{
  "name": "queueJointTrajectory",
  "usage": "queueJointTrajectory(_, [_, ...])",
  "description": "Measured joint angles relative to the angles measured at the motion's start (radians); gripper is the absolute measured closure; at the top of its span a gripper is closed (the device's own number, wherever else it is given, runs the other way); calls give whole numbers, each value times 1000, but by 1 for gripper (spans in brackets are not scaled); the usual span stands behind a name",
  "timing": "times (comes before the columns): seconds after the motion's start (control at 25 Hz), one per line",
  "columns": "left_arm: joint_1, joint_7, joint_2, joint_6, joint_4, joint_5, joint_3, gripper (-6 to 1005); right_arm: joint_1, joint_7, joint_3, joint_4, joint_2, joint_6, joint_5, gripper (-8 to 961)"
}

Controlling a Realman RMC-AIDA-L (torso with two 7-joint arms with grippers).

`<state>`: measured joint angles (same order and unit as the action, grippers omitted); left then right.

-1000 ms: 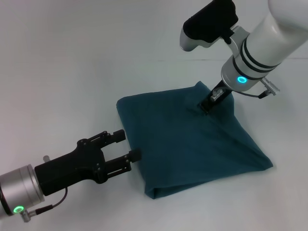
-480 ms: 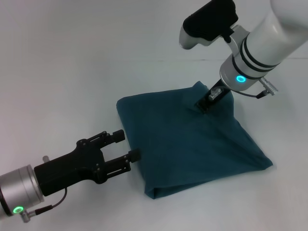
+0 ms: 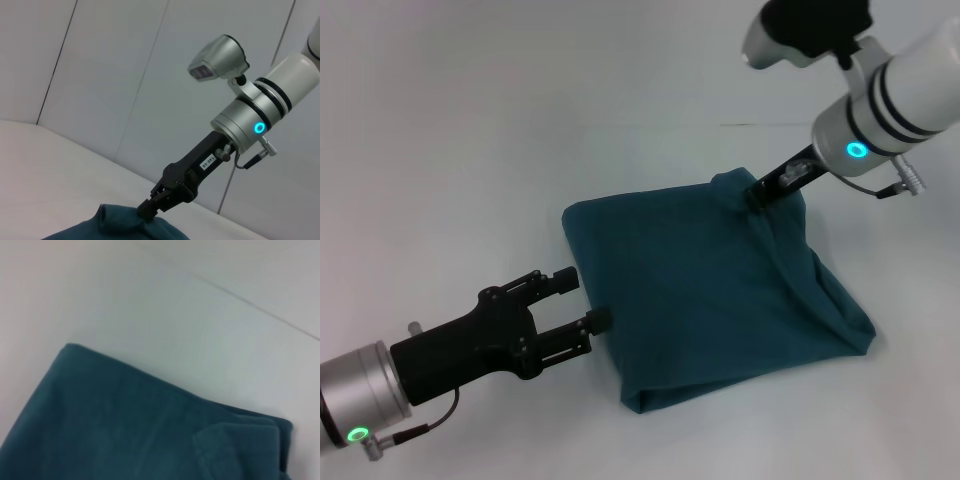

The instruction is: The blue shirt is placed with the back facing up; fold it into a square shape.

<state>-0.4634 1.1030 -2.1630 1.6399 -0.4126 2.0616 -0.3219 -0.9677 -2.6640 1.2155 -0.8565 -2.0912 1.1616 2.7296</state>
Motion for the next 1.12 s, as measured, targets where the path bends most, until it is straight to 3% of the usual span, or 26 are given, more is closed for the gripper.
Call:
queueJointTrajectory(0.24, [0,4,0,0,0,0,0,234,69,27,-51,-53,3,-1,-27,903])
queueJointTrajectory(0.6, [-6,17,0,3,0,0,0,234,114,101,-202,-57,9,-21,-30,881])
queueJointTrajectory(1.12, [-6,18,0,2,1,0,0,234,130,106,-220,-37,16,-102,-30,849])
